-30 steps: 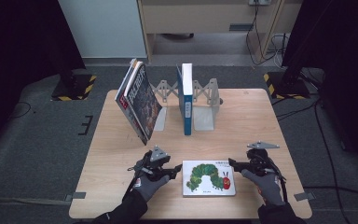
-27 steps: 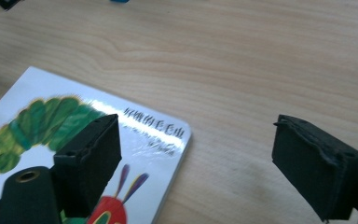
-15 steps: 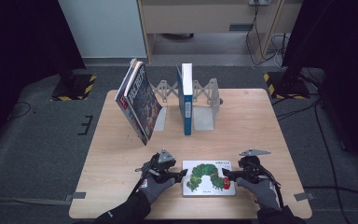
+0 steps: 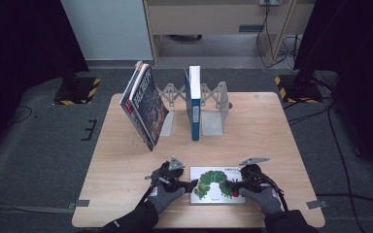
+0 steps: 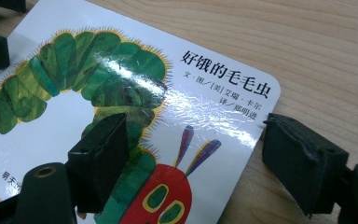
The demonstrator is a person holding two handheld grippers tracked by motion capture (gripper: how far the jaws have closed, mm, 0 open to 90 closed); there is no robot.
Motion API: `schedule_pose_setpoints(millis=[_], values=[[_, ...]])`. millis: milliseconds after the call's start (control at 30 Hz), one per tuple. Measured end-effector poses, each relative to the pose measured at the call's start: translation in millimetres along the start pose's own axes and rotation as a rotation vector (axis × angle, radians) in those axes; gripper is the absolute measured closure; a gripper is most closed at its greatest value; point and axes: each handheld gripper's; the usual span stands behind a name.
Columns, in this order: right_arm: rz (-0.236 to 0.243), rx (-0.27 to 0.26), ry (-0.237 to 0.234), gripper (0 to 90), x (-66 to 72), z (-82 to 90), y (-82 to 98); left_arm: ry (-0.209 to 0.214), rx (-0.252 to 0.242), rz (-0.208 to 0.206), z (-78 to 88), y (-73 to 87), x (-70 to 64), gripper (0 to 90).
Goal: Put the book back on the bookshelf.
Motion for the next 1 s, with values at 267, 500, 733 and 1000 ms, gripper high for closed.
schedule_pose_setpoints(millis=[267,500,733,1000], values=[[-0.022,-0.007,-0.005,23.5,-0.9,-0.4,0.4,-0.018,-0.042,-0.026,-4.4,4.3,0.7,15.2],[-0.065,-0.028,-0.036,26.0,-5.4,0.9,-0.2,-0.016,-0.041,-0.031,-5.7,3.5,-0.7,9.4],[-0.094,-0.071,-0.064,28.5,-7.0,6.5,-2.3,0.003,-0.039,-0.034,-7.7,2.9,-4.6,8.2],[-0.113,-0.155,-0.126,29.4,-9.2,16.7,-5.6,0.066,-0.048,0.004,-7.2,2.6,-8.0,17.6]])
Point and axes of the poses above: each handheld gripper's, and its own axes: z roughly backward along the jaws, y roughly out of its underside, x roughly to its left, and after that the axes turned 2 degrees about x, right-handed
